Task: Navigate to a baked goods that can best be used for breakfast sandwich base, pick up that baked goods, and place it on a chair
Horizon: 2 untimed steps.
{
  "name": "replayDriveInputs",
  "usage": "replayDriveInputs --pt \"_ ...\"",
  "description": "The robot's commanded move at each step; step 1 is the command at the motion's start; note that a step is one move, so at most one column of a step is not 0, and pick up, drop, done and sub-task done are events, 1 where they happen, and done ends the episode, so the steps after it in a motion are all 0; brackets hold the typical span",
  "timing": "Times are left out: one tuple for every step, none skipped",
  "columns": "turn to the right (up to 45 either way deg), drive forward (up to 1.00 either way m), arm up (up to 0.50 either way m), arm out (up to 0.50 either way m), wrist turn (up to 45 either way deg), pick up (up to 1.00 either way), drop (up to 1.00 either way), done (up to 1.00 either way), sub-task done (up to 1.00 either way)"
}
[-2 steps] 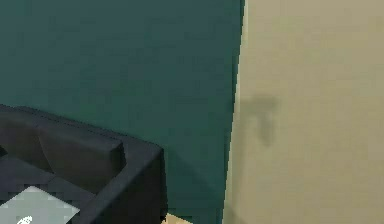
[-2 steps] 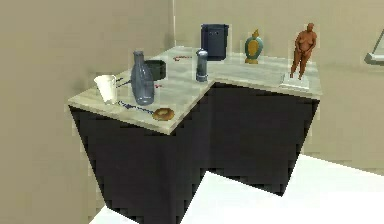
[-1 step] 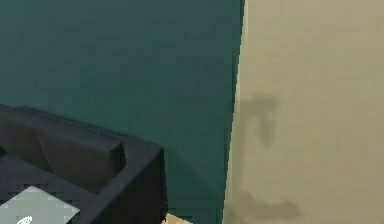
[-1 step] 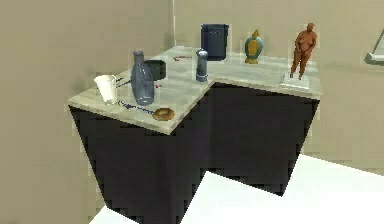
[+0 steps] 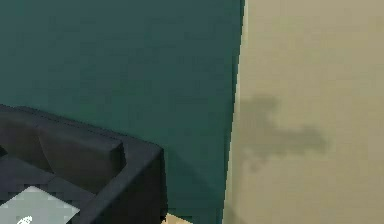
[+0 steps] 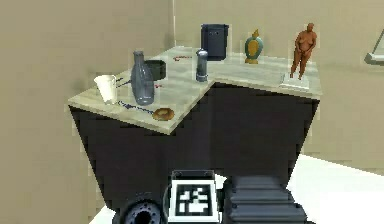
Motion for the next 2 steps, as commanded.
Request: replayDriveInputs --pt "0.0 0.00 0.00 0.46 0.0 0.00 0.00 0.00 0.00" --pt "0.0 0.00 0.00 0.00 45.0 0.00 0.00 0.00 0.00"
